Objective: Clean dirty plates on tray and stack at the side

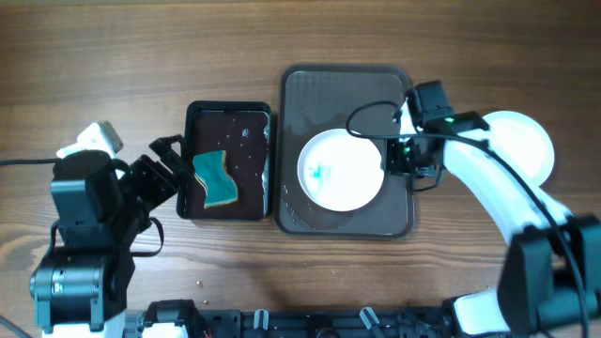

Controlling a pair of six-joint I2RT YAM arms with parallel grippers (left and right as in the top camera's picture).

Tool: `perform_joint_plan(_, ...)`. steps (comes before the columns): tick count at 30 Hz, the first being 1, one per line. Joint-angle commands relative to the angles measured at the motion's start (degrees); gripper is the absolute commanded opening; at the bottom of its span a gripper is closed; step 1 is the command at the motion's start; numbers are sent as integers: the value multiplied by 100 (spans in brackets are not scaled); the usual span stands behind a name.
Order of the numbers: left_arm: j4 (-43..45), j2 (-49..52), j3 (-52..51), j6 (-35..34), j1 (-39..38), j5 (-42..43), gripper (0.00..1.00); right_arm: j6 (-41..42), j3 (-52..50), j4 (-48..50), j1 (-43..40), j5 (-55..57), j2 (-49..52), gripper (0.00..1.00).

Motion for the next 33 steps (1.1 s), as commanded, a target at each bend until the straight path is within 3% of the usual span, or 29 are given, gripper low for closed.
perform_joint_plan(1, -522, 686, -61, 7, -186, -50, 100, -192, 144, -101, 9, -105, -590, 31)
perform_joint_plan(2, -682, 951, -94, 7, -249, -175, 100, -190, 144, -114, 9, -164, -649, 31)
perform_joint_plan(5, -909, 1832, -129, 9, -376, -402, 79, -188, 144, -118, 9, -452, -693, 31)
perform_joint_plan(8, -793, 2811, -129, 9, -455, -356, 70, -111, 140, -118, 9, -568, -688, 32)
perform_joint_plan(14, -15, 4621, -129, 55, -640, 70, 65, 9, 140, -127, 15, -608, -688, 32)
perform_joint_plan(19, 501, 5510, -129, 57, -640, 52, 50, 116, 140, -234, 37, -603, -688, 32)
perform_joint_plan(22, 730, 5685, -129, 203, -643, 96, 13, 111, 131, -310, 35, -601, -686, 33)
perform_joint_plan(23, 745, 5685, -127, 203, -643, 94, 6, 111, 116, -315, 35, -601, -688, 33)
perform_joint_plan(33, 240, 5346, 188, 501, -643, 94, 4, 450, -697, 472, 35, -175, -686, 38)
